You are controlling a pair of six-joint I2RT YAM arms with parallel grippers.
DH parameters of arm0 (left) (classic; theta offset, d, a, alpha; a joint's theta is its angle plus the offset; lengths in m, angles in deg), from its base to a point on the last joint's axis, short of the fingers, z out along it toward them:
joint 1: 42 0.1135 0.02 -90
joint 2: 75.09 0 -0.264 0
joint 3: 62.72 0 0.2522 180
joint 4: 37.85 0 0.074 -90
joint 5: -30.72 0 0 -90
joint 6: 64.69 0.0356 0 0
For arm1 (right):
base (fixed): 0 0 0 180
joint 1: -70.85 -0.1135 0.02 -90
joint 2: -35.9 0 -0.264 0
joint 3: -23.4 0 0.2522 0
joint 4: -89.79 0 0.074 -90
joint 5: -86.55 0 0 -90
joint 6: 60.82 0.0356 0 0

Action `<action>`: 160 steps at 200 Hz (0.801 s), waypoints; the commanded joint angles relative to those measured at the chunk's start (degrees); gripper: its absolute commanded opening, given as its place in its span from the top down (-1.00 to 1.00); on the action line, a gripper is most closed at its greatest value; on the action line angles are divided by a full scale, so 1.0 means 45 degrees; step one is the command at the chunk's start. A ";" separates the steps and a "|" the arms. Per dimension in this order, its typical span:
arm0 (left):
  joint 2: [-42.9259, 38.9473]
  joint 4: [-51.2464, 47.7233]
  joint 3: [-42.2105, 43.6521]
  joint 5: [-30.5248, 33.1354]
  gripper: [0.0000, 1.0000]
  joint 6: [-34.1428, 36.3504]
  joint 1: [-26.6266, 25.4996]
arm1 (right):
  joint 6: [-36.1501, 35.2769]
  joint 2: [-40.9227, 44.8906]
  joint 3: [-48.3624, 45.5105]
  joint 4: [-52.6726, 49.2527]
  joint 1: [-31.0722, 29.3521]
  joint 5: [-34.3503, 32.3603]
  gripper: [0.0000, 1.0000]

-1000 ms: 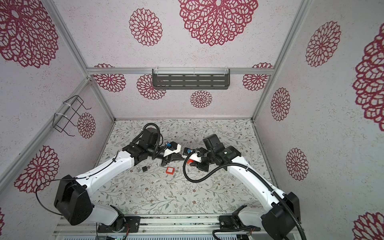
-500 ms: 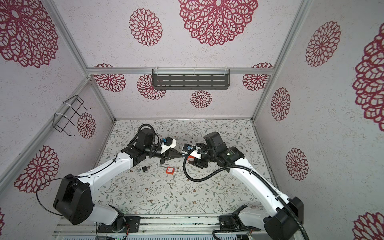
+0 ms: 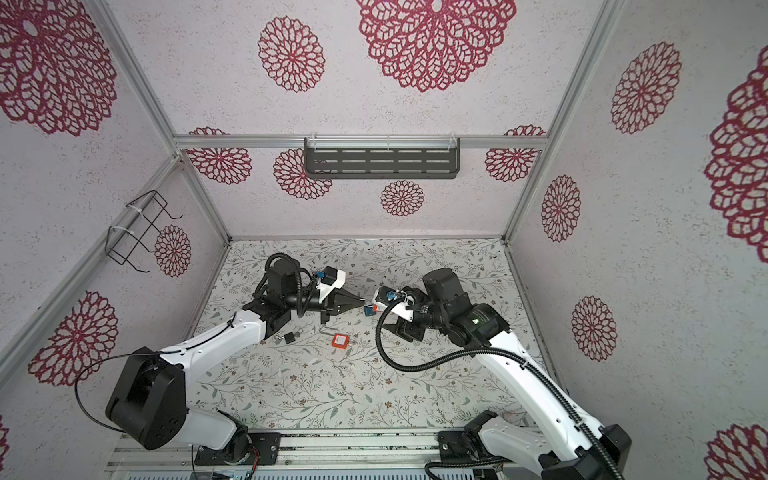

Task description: Lock with the key

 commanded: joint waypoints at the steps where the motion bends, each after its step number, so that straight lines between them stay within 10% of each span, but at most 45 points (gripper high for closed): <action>1: -0.0406 0.1211 0.0046 -0.0453 1.00 -0.0526 0.0063 | 0.0245 -0.0146 0.0528 -0.0615 0.0518 0.0419 -0.41; 75: -0.0601 0.0568 0.0085 -0.0668 1.00 -0.0118 0.0067 | -0.0351 -0.1206 0.1459 -0.0978 0.1164 0.1603 -0.38; 160: -0.0474 0.0326 -0.0149 -0.0892 1.00 0.0037 -0.0037 | -0.0897 -0.1953 0.1886 -0.1241 0.1164 0.2666 0.13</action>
